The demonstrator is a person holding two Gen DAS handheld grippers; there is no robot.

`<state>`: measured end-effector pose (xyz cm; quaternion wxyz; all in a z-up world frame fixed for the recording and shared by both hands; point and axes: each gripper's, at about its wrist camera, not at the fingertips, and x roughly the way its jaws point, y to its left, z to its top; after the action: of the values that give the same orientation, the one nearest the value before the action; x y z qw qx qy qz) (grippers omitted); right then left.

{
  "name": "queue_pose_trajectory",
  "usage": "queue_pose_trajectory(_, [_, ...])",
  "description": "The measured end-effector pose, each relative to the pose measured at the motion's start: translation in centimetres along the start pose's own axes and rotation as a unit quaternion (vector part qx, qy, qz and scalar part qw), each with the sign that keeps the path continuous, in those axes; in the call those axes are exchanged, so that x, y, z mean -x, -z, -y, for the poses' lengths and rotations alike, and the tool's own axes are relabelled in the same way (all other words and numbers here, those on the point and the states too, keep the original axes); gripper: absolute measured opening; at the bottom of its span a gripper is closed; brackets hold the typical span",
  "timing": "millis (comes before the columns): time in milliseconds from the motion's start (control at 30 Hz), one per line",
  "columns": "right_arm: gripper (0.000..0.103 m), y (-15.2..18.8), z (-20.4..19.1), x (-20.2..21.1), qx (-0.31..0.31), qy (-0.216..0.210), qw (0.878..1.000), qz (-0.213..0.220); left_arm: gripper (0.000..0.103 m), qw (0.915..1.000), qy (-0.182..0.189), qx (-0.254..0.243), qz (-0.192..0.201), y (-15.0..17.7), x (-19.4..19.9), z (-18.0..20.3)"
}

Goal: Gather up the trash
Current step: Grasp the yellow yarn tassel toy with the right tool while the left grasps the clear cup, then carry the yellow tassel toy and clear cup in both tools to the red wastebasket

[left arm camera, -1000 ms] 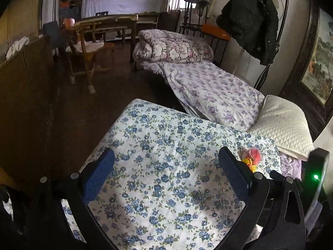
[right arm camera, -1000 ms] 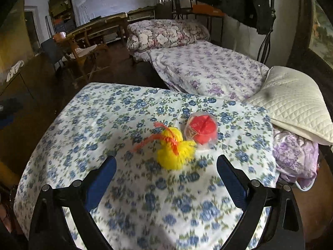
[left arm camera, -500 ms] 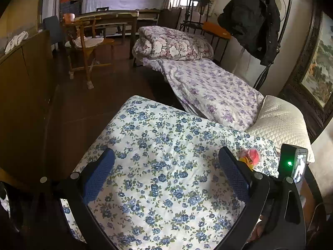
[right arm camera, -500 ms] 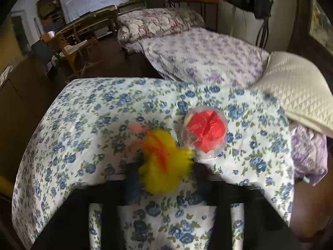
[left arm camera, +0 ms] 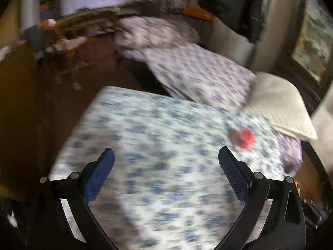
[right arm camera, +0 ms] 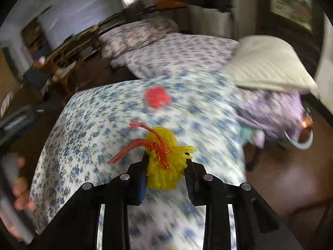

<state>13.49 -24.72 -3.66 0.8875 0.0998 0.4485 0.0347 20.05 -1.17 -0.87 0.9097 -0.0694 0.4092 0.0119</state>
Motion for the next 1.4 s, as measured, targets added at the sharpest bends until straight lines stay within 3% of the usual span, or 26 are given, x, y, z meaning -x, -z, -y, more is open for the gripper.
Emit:
queue_pose_trajectory(167, [0.031,0.6,2.1,0.8,-0.021,-0.013,1.0,0.009,0.096,0.997,0.033,-0.063,-0.032,-0.1,-5.4,6.8])
queue_pose_trajectory(300, [0.032,0.6,2.7,1.0,-0.022,-0.027,0.999,0.011,0.096,0.9909,0.017,-0.129,-0.035,0.7,-8.5,11.1])
queue_pose_trajectory(700, [0.032,0.4,3.3,1.1,-0.033,-0.037,0.999,0.013,0.096,0.9888,0.026,-0.137,-0.053,0.2,-13.3,13.5])
queue_pose_trajectory(733, [0.032,0.4,3.3,1.0,-0.033,-0.037,0.999,0.012,0.092,0.9888,0.029,-0.135,-0.057,0.2,-13.7,13.6])
queue_pose_trajectory(767, [0.032,0.4,3.3,1.0,-0.033,-0.037,0.999,0.011,0.09,0.9888,0.03,-0.134,-0.058,0.1,-13.8,13.6])
queue_pose_trajectory(900, [0.033,0.4,3.2,0.8,-0.034,-0.037,0.999,0.009,0.056,0.9888,0.035,-0.139,-0.042,-0.3,-13.6,13.9])
queue_pose_trajectory(1400, [0.033,0.4,2.6,1.7,-0.038,-0.043,0.998,0.019,0.056,0.9914,0.054,-0.12,0.002,-0.5,-8.2,12.2])
